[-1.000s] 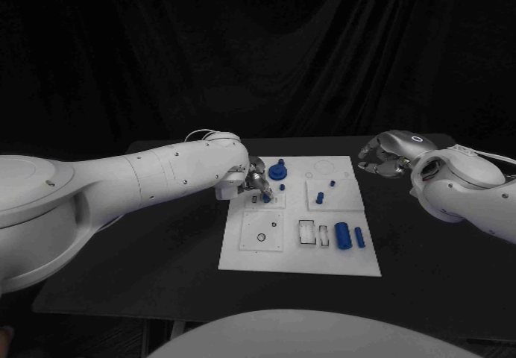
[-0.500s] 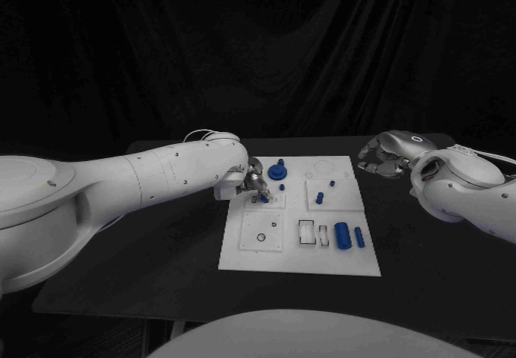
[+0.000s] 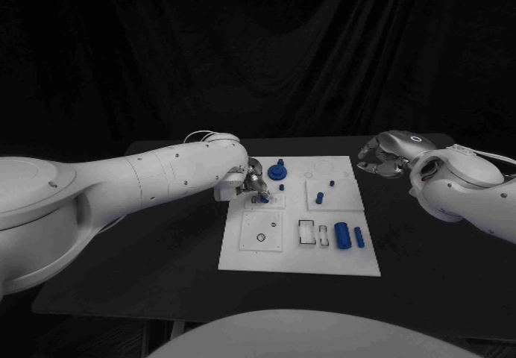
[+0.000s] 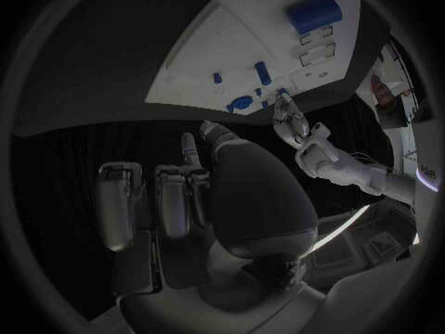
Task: Assemble the parts on the task board
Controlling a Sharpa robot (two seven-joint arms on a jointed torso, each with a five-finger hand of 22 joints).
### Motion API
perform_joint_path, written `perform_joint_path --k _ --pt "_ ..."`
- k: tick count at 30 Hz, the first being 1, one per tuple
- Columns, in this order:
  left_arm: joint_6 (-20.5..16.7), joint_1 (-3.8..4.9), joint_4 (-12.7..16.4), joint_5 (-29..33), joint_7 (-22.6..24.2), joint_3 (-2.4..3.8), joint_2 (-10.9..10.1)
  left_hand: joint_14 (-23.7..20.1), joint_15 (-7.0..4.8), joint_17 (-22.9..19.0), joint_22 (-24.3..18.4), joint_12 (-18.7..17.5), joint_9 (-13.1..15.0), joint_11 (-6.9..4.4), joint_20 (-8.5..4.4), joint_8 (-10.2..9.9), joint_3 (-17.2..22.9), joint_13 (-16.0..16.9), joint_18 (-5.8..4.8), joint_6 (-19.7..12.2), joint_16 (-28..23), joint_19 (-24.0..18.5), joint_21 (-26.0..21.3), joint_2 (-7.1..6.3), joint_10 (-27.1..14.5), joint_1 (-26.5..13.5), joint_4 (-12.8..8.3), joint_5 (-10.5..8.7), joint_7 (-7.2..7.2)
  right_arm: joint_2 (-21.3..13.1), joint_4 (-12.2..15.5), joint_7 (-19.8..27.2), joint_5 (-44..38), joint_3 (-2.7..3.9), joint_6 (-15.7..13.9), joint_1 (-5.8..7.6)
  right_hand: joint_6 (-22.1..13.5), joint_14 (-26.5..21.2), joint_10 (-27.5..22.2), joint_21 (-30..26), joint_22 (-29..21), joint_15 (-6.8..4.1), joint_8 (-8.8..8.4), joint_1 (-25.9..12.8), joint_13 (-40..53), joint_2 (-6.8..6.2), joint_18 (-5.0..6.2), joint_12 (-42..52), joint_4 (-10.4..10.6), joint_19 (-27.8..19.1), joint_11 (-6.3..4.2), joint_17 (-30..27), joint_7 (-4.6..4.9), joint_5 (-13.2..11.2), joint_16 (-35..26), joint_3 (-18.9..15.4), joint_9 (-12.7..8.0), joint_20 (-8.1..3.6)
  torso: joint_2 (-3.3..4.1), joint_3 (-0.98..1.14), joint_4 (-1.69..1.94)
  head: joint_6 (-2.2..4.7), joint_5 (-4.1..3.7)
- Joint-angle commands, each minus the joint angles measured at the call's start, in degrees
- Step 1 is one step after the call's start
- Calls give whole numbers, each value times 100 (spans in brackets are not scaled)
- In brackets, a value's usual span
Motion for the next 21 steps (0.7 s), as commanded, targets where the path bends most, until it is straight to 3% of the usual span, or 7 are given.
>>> perform_joint_path --k 1,18,20,21 --pt "-100 -35 -2 34 134 -4 13 585 -8 1509 890 20 52 -10 -12 18 24 1510 -33 -34 15 8 -46 69 613 -46 16 -263 -35 5 -2 -101 -17 5 41 -12 35 610 608 -30 1403 38 -30 33 1510 3 32 15 -12 418 27 1510 6 19 17 33 -6 39 -4 2 4 -1 -5" --pt "-264 -67 4 34 270 -4 28 585 -3 1509 888 20 62 -5 -7 21 21 1510 -30 -50 15 1 -62 89 613 -73 33 -375 -29 14 -13 -118 -17 5 77 -12 36 610 608 -37 1401 40 -33 35 1510 3 34 15 -19 413 30 1510 9 20 17 45 -10 40 0 -1 5 -1 -12" --pt "-253 -70 5 34 254 -4 27 585 7 1509 892 20 53 6 0 3 -15 1510 -31 -81 15 -1 -66 96 613 -133 86 -567 -16 16 -14 -125 -17 5 91 -12 36 610 608 -37 1401 40 -33 35 1510 3 34 15 -19 413 30 1510 9 20 17 45 -10 40 -3 0 6 -1 -6" --pt "-248 -71 6 34 251 -4 26 585 21 1509 890 20 21 25 14 -38 -94 1510 -30 -122 15 -7 -80 86 613 -236 180 -780 6 17 -14 -128 -17 5 97 -12 36 610 608 -37 1401 40 -33 35 1510 3 34 15 -19 413 30 1510 9 20 17 45 -10 40 -2 -1 6 -1 -4"
